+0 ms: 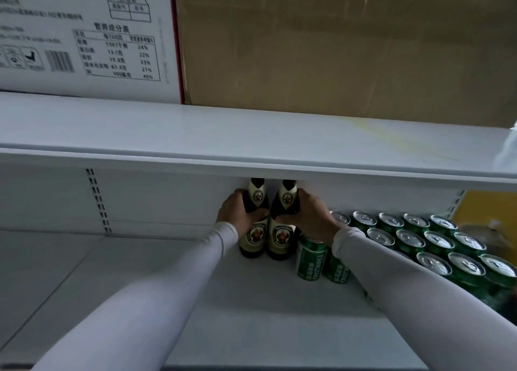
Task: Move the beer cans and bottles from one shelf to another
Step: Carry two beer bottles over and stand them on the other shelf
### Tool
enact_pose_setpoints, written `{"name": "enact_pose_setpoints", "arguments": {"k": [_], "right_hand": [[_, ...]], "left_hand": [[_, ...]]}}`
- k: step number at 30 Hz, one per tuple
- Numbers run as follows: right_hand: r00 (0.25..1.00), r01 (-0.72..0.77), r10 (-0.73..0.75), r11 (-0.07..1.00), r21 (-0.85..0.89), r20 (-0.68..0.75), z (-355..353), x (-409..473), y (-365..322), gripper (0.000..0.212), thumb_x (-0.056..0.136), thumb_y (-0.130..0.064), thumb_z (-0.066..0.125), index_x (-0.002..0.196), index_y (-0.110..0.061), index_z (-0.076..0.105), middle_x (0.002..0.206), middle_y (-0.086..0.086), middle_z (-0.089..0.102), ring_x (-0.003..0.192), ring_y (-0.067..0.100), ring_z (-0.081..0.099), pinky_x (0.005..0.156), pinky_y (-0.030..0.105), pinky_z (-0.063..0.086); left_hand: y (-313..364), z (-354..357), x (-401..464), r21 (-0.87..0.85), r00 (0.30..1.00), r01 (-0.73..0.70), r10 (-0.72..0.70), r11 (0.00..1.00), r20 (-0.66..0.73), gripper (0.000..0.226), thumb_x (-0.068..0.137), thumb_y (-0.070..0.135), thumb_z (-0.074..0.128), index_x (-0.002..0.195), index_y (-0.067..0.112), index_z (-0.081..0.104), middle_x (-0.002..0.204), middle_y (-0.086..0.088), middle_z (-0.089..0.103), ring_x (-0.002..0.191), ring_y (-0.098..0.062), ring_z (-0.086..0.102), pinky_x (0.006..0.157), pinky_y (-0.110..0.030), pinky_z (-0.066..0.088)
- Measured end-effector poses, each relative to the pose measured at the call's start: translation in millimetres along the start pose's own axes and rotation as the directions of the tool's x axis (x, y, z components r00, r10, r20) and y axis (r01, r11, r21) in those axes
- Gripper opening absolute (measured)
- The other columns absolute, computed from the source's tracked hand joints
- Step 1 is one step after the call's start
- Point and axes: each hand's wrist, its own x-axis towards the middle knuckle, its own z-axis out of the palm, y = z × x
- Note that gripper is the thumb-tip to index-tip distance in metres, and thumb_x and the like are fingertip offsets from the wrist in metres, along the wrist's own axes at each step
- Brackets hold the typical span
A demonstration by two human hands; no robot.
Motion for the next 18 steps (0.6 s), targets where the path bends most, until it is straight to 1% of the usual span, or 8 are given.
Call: {"name": "enact_pose_setpoints", "arguments": {"k": [2, 4, 7, 9, 12, 14, 15, 18], "right_hand": [[1.000, 0.003, -0.002, 1.000, 0.011, -0.003, 0, 1, 0, 0.055, 0.062, -0.043, 0.086, 0.106, -0.022, 0.060, 0.098, -0.002, 0.071, 0.093, 0.020, 0.067, 0.080, 0.036, 0.054], [1.000, 0.001, -0.001, 1.000, -0.010, 0.011, -1, 2, -1, 0.054, 0.063, -0.044, 0.085, 0.105, -0.022, 0.061, 0.097, -0.003, 0.071, 0.091, 0.019, 0.067, 0.078, 0.035, 0.054], [1.000, 0.000, 0.000, 1.000, -0.013, 0.004, 1, 4, -1, 0.068, 0.053, -0.060, 0.075, 0.107, -0.021, 0.060, 0.098, -0.002, 0.071, 0.092, 0.020, 0.067, 0.079, 0.038, 0.055], [1.000, -0.008, 0.008, 1.000, -0.012, -0.006, 4, 6, 2, 0.072, 0.050, -0.063, 0.073, 0.106, -0.020, 0.059, 0.099, -0.001, 0.070, 0.092, 0.022, 0.067, 0.079, 0.040, 0.055], [1.000, -0.001, 0.000, 0.997, -0.077, -0.014, 2, 1, -2, 0.062, 0.063, -0.052, 0.081, 0.107, -0.015, 0.058, 0.099, 0.001, 0.068, 0.090, 0.023, 0.064, 0.075, 0.034, 0.052], [1.000, 0.007, -0.007, 0.994, -0.114, 0.002, -1, -2, -1, 0.057, 0.070, -0.044, 0.083, 0.110, -0.012, 0.058, 0.100, 0.002, 0.065, 0.091, 0.023, 0.061, 0.072, 0.030, 0.046], [1.000, 0.002, 0.000, 0.992, -0.128, 0.016, -3, -4, 0, 0.055, 0.072, -0.042, 0.083, 0.111, -0.012, 0.059, 0.100, 0.002, 0.064, 0.091, 0.021, 0.060, 0.072, 0.029, 0.045], [0.998, -0.046, 0.054, 0.983, -0.175, 0.043, -9, -10, 1, 0.054, 0.072, -0.045, 0.082, 0.110, -0.013, 0.060, 0.099, 0.001, 0.063, 0.091, 0.020, 0.059, 0.070, 0.027, 0.043]], "left_hand": [[1, 1, 4, 0.013, 1.000, 0.004, -0.004, 1.000, 0.007, 0.065, 0.070, 0.042, 0.080, 0.120, 0.011, 0.052, 0.121, -0.008, 0.062, 0.112, -0.029, 0.058, 0.091, -0.034, 0.047], [1, 1, 9, 0.025, 1.000, 0.008, -0.009, 1.000, 0.021, 0.066, 0.069, 0.044, 0.080, 0.120, 0.011, 0.053, 0.122, -0.008, 0.062, 0.112, -0.029, 0.058, 0.093, -0.036, 0.047], [-1, 1, 10, 0.028, 1.000, 0.003, -0.004, 1.000, 0.016, 0.065, 0.065, 0.049, 0.081, 0.115, 0.014, 0.057, 0.116, -0.007, 0.064, 0.108, -0.028, 0.060, 0.091, -0.038, 0.049], [-3, 0, 10, 0.035, 0.999, -0.005, 0.004, 0.999, 0.032, 0.062, 0.067, 0.048, 0.080, 0.113, 0.014, 0.059, 0.114, -0.007, 0.065, 0.106, -0.028, 0.061, 0.088, -0.035, 0.049], [-4, -4, 12, 0.102, 0.994, -0.036, 0.025, 0.994, 0.110, 0.062, 0.069, 0.054, 0.075, 0.114, 0.014, 0.060, 0.114, -0.006, 0.066, 0.106, -0.027, 0.061, 0.085, -0.032, 0.047], [-6, -9, 13, 0.173, 0.983, -0.062, 0.030, 0.983, 0.182, 0.064, 0.067, 0.060, 0.073, 0.114, 0.016, 0.062, 0.114, -0.004, 0.067, 0.106, -0.026, 0.062, 0.086, -0.033, 0.049], [-8, -12, 13, 0.208, 0.977, -0.061, 0.016, 0.976, 0.210, 0.067, 0.067, 0.060, 0.073, 0.114, 0.014, 0.061, 0.116, -0.005, 0.066, 0.106, -0.026, 0.061, 0.087, -0.033, 0.049], [-15, -21, 9, 0.317, 0.964, -0.033, -0.053, 0.948, 0.260, 0.072, 0.073, 0.056, 0.073, 0.120, 0.006, 0.052, 0.124, -0.010, 0.057, 0.112, -0.029, 0.055, 0.090, -0.033, 0.046]]}}
